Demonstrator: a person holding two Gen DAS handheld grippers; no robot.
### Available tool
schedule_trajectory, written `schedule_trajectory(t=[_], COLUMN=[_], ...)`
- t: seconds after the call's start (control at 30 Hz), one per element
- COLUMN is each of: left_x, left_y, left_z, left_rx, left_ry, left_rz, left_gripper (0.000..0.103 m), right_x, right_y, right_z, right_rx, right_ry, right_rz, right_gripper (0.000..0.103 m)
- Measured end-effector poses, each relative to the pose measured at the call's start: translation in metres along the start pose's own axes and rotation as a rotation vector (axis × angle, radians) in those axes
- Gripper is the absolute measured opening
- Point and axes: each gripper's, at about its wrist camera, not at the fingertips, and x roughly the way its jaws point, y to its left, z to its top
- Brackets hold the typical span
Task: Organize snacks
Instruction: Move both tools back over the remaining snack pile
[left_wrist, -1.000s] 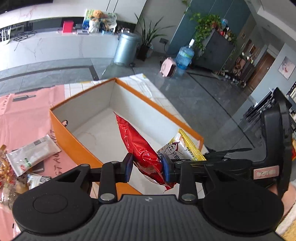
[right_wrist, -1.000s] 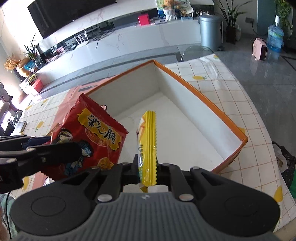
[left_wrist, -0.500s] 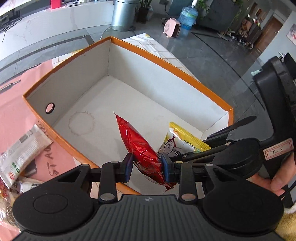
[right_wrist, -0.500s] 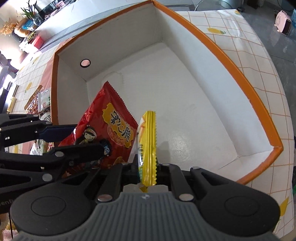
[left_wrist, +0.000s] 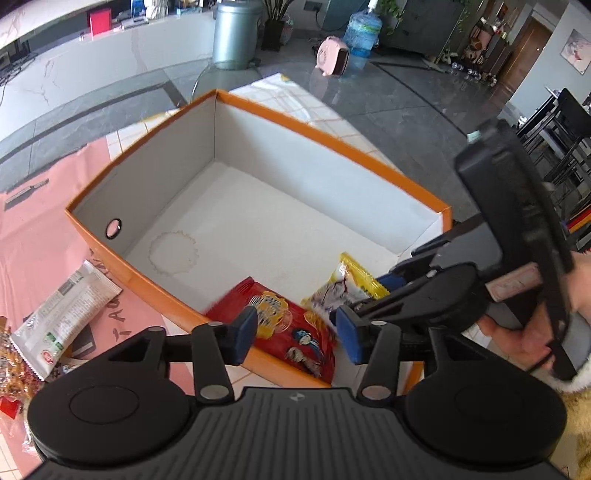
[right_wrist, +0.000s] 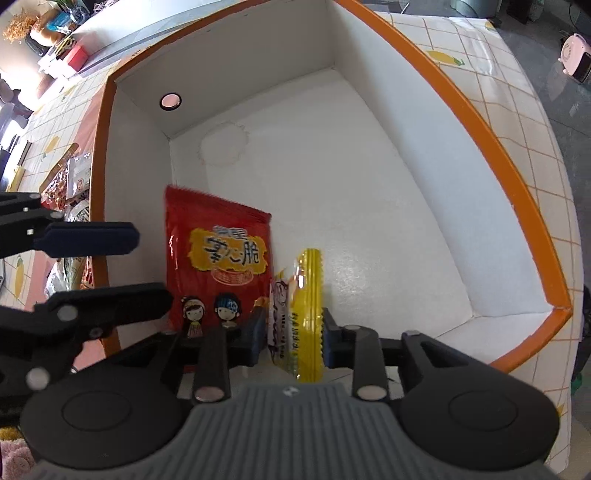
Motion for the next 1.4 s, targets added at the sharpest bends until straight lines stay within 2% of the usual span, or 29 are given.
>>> schedule_trajectory(t=[0.17,0.23,0.3,0.53,0.67,0.83,0.97,1.2,1.4], left_x=[-0.039,-0.054,-0.069,-0.115,-0.145,-0.166,-0.173,-0.168,-0.149], left_y=[0.000,0.002,0.006,0.032,0.051,0.066,0.070,0.079,0.089], left_z=[-0.016,-0.026,-0.040,-0.082,-0.103,-0.130,-0.146,-0.163,-0.173], left_rx=[-0.009,-0.018,-0.041,-0.112,-0.155,-0.191,-0.163,-0.097,-0.085], left_ry=[-0.072,-0.105,-0.128,-0.170,-0.209,-0.262,-0.296,-0.318,-0.339], left_rz=[0.020,0.031,0.042,0.151,0.202,0.233,0.246,0.246,0.223], left_gripper=[0.064,0.064,0.066,0.067,0.067,0.067,0.067,0.067,0.067], right_x=[-0.023,-0.032,-0.038,-0.064,-0.085,-0.101,-0.099,-0.065,-0.029], right_y=[0.003,0.009,0.017,0.040,0.064,0.108,0.143,0.182,0.198], right_z=[-0.004,-0.009,-0.018,-0.038,-0.055,-0.079,-0.097,-0.120,-0.127], right_rx=[0.013,0.012,0.009,0.045,0.049,0.056,0.048,0.154,0.223], right_ry=[-0.041,-0.062,-0.084,-0.161,-0.246,-0.391,-0.482,-0.513,-0.534], right_rz=[-0.054,-0.085,-0.127,-0.211,-0.167,-0.039,0.021,0.070,0.010], right_gripper=[0.039,0.047,0.051,0.051,0.051,0.051,0.051,0.051,0.051])
